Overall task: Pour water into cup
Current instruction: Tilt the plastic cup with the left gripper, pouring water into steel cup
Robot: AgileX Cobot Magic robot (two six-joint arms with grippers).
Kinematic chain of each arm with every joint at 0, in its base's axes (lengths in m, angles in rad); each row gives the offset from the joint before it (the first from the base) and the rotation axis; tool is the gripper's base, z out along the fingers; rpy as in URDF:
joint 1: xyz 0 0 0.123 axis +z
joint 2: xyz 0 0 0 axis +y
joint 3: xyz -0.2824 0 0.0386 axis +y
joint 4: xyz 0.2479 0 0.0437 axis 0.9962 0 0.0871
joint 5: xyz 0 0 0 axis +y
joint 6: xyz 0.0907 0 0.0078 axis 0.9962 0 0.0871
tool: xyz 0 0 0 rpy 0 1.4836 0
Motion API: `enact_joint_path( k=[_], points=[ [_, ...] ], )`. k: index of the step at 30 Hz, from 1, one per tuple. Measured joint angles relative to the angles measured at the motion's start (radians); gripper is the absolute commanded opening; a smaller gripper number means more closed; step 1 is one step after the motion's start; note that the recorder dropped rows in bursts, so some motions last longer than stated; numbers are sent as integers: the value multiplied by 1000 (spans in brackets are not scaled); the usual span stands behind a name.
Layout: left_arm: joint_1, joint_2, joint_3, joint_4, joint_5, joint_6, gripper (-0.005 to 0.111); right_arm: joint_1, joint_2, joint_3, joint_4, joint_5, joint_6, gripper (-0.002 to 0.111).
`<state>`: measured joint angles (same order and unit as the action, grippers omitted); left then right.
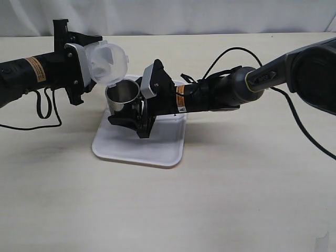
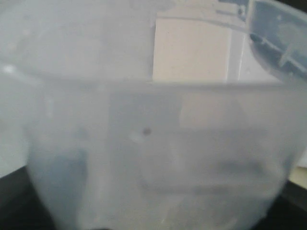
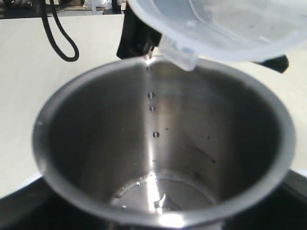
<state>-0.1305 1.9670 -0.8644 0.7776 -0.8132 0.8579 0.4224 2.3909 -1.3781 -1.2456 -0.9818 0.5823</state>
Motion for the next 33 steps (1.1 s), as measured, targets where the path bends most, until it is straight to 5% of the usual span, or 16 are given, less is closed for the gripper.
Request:
enact_joint_path(
  k=[33],
  points=[
    [0, 0, 0, -18, -9, 124, 0, 0, 8, 0, -4, -3, 0, 4]
  ],
)
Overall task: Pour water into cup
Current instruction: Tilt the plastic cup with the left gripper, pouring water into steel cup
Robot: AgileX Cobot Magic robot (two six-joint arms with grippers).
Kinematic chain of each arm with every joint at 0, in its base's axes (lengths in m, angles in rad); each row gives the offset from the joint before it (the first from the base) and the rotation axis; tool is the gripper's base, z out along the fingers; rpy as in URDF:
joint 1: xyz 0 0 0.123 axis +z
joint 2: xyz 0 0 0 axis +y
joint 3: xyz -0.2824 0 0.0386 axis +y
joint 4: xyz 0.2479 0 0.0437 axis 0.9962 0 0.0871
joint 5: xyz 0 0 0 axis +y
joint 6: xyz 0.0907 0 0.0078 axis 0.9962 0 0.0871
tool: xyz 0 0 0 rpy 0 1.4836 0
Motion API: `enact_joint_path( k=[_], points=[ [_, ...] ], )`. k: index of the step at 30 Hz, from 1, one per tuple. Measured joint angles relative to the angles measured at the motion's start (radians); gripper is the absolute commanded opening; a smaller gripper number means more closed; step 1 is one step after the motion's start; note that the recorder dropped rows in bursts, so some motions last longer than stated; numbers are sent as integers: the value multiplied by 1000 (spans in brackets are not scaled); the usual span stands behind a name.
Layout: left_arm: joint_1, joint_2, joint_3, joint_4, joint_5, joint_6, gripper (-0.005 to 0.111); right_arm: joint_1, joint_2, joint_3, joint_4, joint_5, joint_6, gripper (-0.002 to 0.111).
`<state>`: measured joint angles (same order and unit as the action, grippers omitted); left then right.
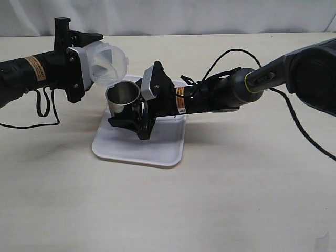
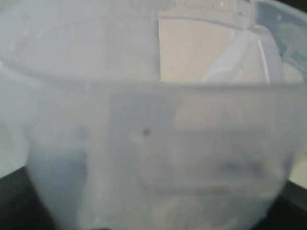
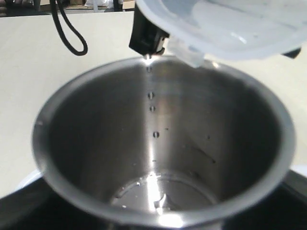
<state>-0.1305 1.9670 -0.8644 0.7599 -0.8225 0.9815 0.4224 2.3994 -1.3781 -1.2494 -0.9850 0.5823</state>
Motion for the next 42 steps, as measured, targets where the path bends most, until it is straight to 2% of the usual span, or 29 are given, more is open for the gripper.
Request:
enact_joint_path(
  k=[42],
  points=[
    [-1, 0, -2, -20, -71, 280, 0, 0, 4, 0, -4, -2, -2, 4]
  ],
)
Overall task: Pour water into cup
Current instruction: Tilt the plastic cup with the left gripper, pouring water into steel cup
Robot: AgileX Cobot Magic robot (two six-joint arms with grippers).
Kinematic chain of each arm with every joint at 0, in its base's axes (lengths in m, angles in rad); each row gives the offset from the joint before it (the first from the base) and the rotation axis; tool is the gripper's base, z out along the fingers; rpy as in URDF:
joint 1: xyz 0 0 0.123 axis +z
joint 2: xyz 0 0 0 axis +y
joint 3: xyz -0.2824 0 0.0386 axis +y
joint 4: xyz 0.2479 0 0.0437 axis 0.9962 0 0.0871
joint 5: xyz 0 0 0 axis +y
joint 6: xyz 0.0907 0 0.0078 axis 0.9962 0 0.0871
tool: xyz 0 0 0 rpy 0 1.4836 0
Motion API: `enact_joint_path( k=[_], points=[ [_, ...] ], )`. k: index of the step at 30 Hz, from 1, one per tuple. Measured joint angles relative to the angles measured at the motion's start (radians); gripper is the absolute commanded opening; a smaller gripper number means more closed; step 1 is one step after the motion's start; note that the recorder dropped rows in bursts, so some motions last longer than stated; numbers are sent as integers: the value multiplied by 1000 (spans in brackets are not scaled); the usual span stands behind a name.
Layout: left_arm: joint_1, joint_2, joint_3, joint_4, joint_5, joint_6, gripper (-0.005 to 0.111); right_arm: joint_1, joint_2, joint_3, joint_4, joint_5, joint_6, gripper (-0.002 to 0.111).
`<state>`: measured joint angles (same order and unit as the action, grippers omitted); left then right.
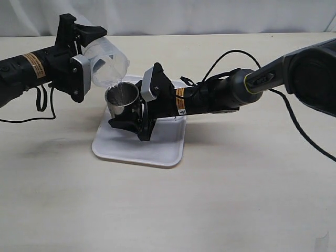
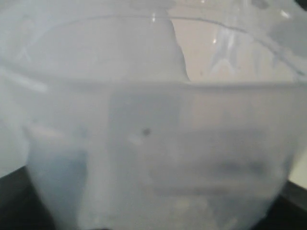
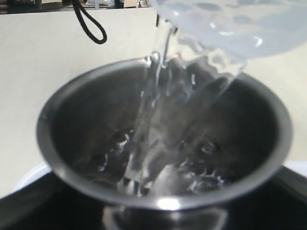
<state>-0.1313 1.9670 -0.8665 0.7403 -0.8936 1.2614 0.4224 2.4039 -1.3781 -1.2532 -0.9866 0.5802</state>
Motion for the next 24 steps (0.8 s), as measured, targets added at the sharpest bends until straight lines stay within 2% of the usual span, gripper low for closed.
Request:
enact_joint_path(
  k=[13, 24],
  points=[
    [0, 0, -2, -7, -17, 4, 0, 0, 0, 0, -2, 0, -12, 4],
    [0, 0, -2, -22, -23, 70, 0, 0, 0, 0, -2, 0, -14, 4]
  ],
)
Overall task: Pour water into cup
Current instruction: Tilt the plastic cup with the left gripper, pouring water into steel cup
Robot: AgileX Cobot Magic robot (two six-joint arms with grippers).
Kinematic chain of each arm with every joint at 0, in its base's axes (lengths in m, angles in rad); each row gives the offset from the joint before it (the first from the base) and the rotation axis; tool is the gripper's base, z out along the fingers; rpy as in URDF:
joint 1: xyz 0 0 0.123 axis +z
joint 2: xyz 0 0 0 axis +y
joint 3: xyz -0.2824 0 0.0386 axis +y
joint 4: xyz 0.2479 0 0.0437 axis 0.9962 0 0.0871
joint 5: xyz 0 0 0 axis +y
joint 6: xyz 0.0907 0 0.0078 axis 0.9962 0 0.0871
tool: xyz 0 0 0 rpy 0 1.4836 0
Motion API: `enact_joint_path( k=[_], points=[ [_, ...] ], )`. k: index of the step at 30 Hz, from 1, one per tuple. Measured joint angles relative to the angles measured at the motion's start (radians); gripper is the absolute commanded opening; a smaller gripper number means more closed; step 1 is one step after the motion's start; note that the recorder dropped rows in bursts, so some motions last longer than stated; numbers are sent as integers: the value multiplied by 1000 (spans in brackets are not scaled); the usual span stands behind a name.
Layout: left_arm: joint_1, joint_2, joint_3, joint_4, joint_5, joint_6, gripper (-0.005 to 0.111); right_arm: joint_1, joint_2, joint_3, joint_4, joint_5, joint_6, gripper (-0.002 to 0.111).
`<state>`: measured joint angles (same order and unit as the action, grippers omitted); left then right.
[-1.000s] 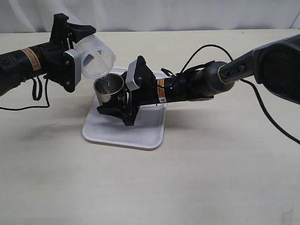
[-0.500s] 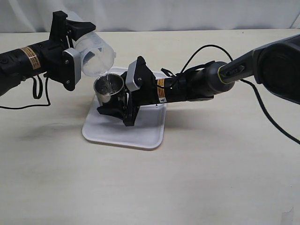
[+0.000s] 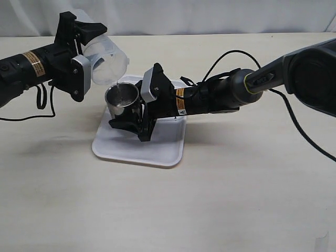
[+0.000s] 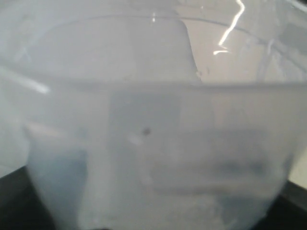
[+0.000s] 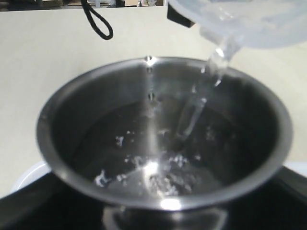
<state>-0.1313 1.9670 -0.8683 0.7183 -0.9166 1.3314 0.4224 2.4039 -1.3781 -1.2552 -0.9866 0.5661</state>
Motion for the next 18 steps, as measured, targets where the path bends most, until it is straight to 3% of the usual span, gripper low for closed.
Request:
enact_joint_path(
  k=[18],
  points=[
    [0, 0, 0, -9, -4, 7, 0, 0, 0, 0, 0, 0, 0, 4]
  ],
)
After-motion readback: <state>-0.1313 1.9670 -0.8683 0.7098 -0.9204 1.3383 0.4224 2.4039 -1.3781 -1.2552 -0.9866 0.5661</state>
